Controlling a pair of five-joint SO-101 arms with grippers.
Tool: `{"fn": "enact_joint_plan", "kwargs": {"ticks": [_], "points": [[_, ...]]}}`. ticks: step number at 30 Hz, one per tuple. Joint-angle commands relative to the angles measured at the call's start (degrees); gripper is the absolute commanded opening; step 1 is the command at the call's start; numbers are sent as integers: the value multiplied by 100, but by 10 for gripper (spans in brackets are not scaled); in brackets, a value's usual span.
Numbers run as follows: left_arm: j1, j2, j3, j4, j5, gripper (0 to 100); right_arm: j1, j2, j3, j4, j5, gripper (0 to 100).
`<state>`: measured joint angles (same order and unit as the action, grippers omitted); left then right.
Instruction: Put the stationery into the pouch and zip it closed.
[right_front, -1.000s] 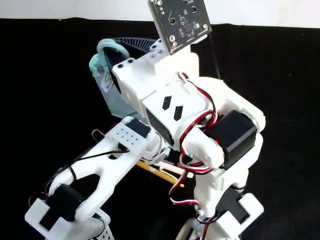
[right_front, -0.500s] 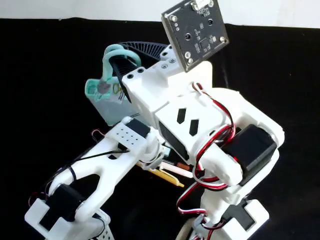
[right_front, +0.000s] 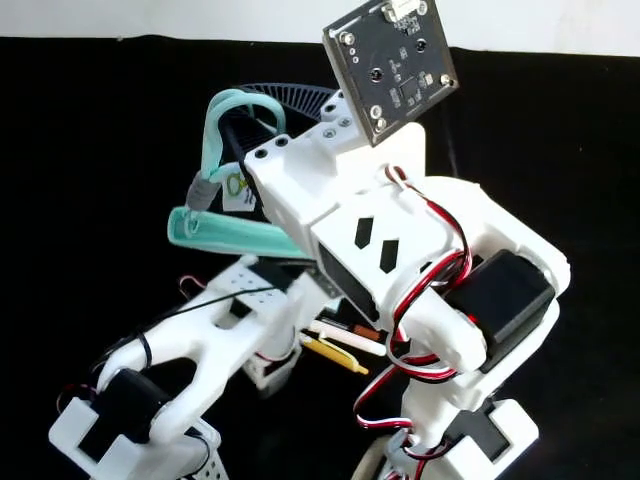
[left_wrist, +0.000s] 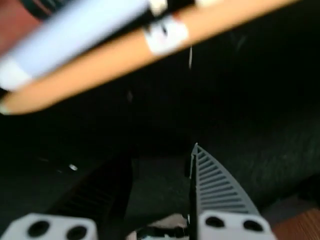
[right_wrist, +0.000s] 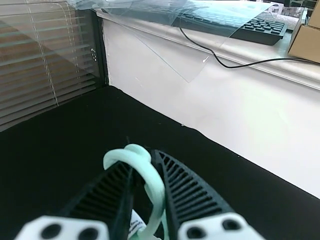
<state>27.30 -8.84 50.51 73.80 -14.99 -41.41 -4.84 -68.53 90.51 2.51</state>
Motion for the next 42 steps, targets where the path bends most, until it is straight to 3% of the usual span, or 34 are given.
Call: {"fn": "enact_joint_plan", "kwargs": {"ticks": [1,9,17,23,28,42], "points": [[-330,-84,40,97,0,178,-22,-171,-163,-22,79,6],[-2299,-75,-233,536,-18,178,-22,-171,-171,-22,79,6],[-3899,-75,-409,501,-9,178,-22,-171,-171,-22,79,6],[-5007,-84,-1218,668,-9,178,-22,-171,-171,-92,79,6],[-5358,-84,-2202,1090,-9,178,-13,-154,-136,-374,79,6],[-5393,-84,-5508,2084,26,181,268,-31,-145,-804,105,6]]}}
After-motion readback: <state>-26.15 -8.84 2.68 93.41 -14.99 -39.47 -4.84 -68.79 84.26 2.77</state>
